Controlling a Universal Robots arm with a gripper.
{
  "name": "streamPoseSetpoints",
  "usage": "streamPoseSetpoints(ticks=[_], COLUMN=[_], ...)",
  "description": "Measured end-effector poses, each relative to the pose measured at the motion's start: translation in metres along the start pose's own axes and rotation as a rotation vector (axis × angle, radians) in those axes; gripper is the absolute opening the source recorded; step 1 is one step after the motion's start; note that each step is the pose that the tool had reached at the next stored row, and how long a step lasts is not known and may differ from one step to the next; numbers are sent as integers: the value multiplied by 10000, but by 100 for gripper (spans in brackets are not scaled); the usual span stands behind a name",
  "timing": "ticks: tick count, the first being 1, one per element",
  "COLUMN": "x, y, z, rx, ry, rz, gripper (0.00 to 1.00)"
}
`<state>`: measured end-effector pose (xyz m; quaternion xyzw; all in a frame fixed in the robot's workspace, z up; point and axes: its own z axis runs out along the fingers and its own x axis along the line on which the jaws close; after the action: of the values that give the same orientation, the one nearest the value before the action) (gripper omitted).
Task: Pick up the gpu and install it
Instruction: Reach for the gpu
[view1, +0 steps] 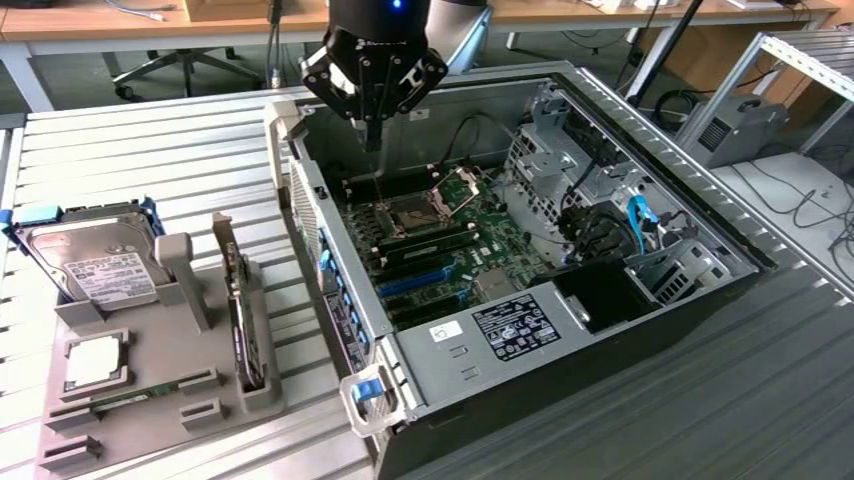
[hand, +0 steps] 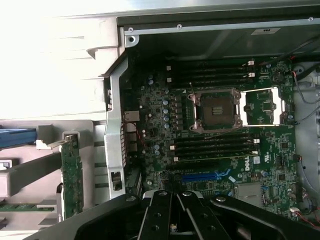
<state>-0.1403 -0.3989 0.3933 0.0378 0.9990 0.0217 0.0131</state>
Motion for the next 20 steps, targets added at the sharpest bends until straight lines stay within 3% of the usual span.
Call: streamPoseSetpoints(ticks=[20], x=[74], y=[-6], z=[-2], rx=[0], ry=[0], rz=[1], gripper=[11])
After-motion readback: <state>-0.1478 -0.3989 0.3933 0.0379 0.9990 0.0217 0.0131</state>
